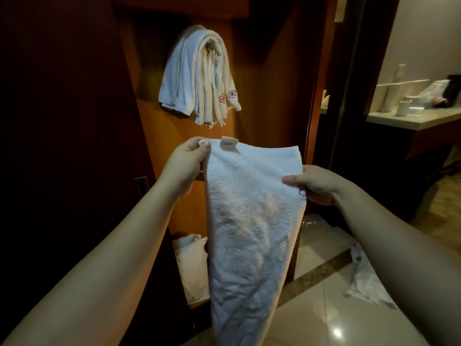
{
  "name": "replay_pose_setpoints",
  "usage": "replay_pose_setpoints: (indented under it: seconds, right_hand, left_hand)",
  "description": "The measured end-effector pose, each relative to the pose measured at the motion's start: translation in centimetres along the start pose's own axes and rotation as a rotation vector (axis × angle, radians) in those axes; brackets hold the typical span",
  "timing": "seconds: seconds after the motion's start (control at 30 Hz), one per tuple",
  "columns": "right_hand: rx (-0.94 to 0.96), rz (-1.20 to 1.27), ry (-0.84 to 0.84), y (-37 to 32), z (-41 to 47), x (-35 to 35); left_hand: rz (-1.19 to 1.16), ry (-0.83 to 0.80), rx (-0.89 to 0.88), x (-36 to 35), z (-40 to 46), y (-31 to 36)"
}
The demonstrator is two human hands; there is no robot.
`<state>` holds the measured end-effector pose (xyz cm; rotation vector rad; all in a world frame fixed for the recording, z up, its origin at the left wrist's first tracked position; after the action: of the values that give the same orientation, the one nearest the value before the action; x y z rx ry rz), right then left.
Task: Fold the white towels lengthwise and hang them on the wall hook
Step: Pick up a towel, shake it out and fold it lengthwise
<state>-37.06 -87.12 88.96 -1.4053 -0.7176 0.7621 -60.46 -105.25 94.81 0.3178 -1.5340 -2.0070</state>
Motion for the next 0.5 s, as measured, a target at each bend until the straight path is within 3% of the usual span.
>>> replay_pose_setpoints:
  seconds: [0.17, 0.33, 0.5]
  right_hand:
    - [-0.075, 0.148, 0.082, 2.3, -0.5, -0.7]
    - [-0.076, 0.375, 0.116, 4.9, -0.7, -1.9]
    - [-0.059, 0.227, 0.305, 6.3, -0.6, -3.2]
  left_hand:
    - [-0.018, -0.012, 0.196, -0.4, 0.1, -1.5]
    - [-0.039, 0.035, 0.283, -0.7, -0.5, -3.9]
    - [-0.073, 0.18, 0.304, -1.7, -1.0, -5.5]
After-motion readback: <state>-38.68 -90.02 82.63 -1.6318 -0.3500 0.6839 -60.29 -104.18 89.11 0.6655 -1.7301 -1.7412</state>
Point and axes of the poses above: each hand's wrist, its own z-axis towards the middle knuckle, its own x-axis out of the back of the hand, y = z × x, the point moved 3 cm from there along z, towards the middle knuckle, and after that the axes turned 4 degrees about x, right-handed, at the moved point
